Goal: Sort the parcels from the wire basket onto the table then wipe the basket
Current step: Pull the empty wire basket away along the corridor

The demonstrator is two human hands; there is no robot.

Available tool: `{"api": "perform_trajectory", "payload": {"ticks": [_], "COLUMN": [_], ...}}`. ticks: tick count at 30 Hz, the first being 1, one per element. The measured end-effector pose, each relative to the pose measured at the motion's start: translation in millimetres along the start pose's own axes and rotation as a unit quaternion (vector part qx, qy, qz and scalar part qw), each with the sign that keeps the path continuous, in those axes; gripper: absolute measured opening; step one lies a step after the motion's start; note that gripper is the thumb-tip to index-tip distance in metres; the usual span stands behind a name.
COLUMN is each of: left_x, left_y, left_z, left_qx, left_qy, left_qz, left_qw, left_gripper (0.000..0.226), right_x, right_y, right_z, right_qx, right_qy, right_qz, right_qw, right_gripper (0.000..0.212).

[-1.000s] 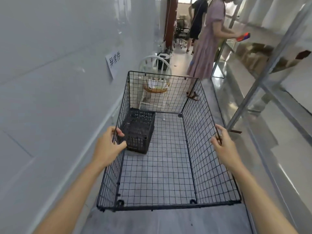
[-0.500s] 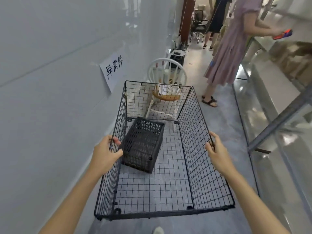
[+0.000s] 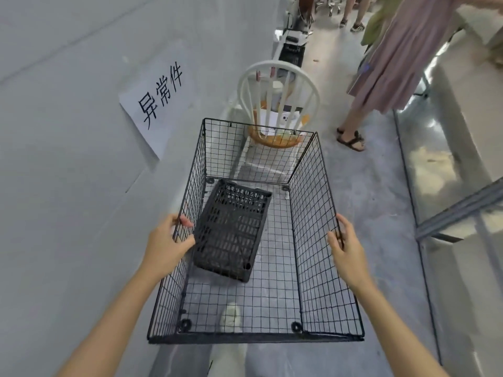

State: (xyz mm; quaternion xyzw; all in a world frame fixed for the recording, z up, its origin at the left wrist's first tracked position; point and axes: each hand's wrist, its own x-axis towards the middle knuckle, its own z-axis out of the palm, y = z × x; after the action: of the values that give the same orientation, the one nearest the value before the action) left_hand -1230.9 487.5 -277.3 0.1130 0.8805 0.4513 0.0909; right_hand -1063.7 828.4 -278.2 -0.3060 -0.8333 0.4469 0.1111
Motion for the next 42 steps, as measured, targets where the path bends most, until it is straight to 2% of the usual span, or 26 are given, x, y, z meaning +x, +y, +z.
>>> {"api": "perform_trajectory", "payload": {"ticks": [8, 13, 22, 27, 36, 42], "left_x": [115.3, 169.5, 223.4, 244.3, 264.8, 275.8], "left_y": [-43.2, -72.0, -128.3, -152.9, -171.5, -184.8], "left_z": [27.4, 52.3, 99.0, 112.1, 120.0, 128.7], "left_qx": [0.001, 0.057, 0.029, 0.003, 0.009, 0.050], "left_qy": [-0.063, -0.106, -0.106, -0.086, -0.088, -0.075], "left_qz": [-0.039, -0.087, -0.175, -0.221, -0.232, -0.226], "left_qw": [0.997, 0.989, 0.978, 0.971, 0.969, 0.970], "left_gripper": [0.032, 0.041, 0.051, 0.054, 0.063, 0.069], "right_x": [71.7, 106.7, 149.8, 169.7, 197.1, 204.2], "right_y": [22.3, 53.7, 110.5, 122.6, 139.8, 147.7], "right_z": [65.3, 109.7, 186.6, 218.1, 260.9, 281.3], "right_qx": [0.009, 0.035, 0.054, 0.093, 0.110, 0.129], "right_qy": [0.021, 0.018, 0.021, 0.027, 0.037, 0.051], "right_qz": [0.061, 0.105, 0.152, 0.141, 0.145, 0.146], "right_qw": [0.998, 0.994, 0.987, 0.985, 0.983, 0.980], "right_gripper": [0.047, 0.048, 0.052, 0.053, 0.051, 0.051]}}
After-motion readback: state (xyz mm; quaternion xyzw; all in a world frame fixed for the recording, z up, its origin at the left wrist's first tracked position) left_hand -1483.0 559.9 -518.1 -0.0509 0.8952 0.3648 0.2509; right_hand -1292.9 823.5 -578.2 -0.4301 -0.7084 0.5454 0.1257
